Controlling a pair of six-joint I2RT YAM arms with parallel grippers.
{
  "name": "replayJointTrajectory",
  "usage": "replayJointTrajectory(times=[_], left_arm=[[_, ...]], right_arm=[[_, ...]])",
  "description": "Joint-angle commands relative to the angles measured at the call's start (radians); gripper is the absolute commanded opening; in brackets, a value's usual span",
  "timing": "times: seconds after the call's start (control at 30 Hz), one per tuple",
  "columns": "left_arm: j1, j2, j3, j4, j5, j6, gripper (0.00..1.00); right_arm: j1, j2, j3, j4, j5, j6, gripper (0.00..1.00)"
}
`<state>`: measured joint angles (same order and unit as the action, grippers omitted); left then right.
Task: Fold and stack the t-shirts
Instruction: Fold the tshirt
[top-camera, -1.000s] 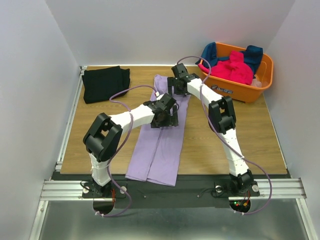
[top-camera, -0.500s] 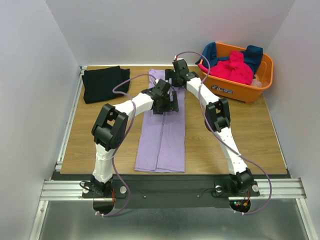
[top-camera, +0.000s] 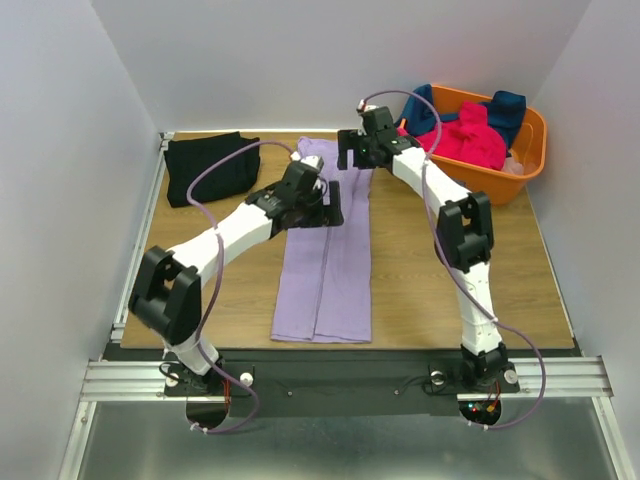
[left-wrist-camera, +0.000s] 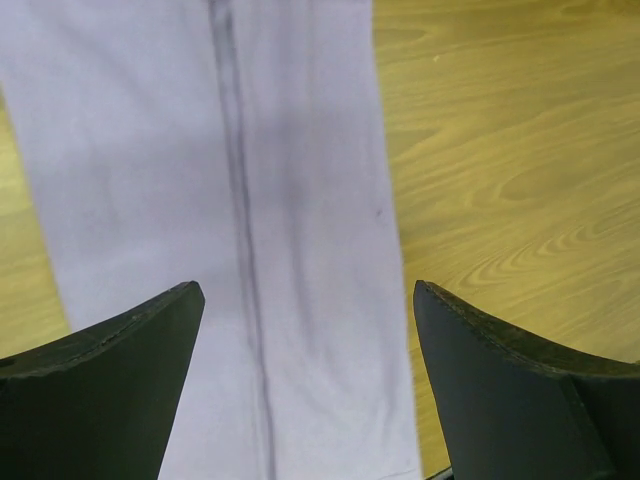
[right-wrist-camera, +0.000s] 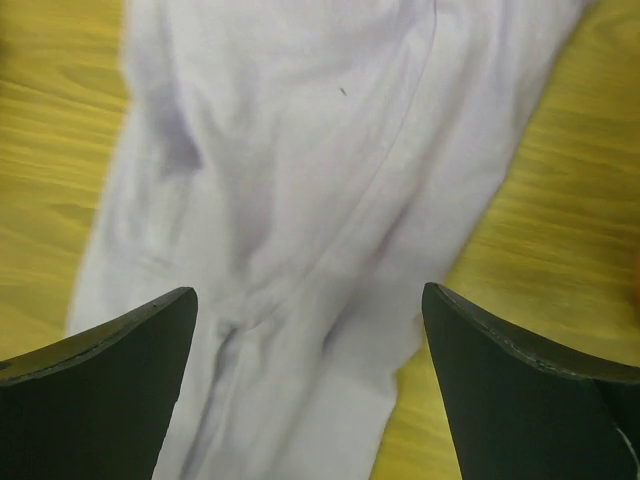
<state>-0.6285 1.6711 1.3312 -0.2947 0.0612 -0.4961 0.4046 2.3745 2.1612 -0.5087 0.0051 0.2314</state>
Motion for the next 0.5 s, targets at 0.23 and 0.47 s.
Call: replayJointTrajectory(times=[0.23, 0.47], left_arm=[[-0.111, -0.22, -0.348, 0.04, -0.089, -0.015, 0.98], [-0.16, -0.214, -0.408, 0.069, -0.109, -0.019, 0.98]], right_arm=[[0.076, -0.319, -0.381, 0.042, -0.111, 0.029, 1.0], [0.137, -0.288, -0.481, 0.042, -0.111, 0.072, 0.99]])
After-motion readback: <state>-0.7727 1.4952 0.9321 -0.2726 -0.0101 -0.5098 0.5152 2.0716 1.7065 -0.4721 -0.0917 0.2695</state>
